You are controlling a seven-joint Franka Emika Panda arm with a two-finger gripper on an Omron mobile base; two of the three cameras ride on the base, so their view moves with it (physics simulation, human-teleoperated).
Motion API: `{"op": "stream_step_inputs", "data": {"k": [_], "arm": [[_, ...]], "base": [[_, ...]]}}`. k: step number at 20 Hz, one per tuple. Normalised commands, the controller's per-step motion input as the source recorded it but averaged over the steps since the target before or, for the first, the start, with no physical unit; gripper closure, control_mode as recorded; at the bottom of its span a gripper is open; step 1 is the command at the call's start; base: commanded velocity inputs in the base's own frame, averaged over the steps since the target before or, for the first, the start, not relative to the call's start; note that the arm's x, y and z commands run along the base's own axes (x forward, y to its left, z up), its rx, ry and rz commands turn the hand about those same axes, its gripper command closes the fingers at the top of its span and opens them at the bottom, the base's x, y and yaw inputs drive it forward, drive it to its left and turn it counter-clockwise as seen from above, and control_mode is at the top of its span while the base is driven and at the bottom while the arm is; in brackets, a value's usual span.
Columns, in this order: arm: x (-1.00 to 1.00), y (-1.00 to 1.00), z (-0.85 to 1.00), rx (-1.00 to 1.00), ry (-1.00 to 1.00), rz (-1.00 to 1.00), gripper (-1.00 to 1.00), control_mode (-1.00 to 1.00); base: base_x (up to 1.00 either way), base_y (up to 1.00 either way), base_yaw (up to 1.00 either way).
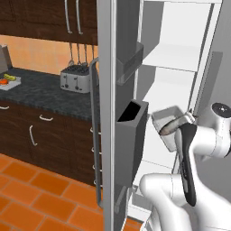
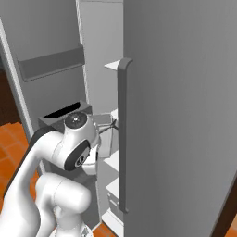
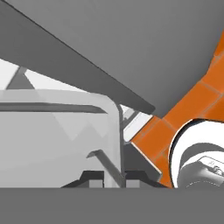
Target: Take the meat container that has the fish and place it on the second highest rack of the freezer. Then take the vegetable container that has the squash and cucumber and place it on the highest rack of the freezer.
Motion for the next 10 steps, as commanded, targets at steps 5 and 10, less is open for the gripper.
{"op": "stream_step_inputs", "data": {"k": [5, 10], "arm": [[0.3, -0.01, -0.04, 0.0, 0.0, -0.35, 1.0, -1.0], [0.46, 0.0, 0.0, 0.09, 0.0, -0.17, 1.0, -1.0]], "base": [[0.0, 0.0, 0.0], [0.0, 0.0, 0.0]]}}
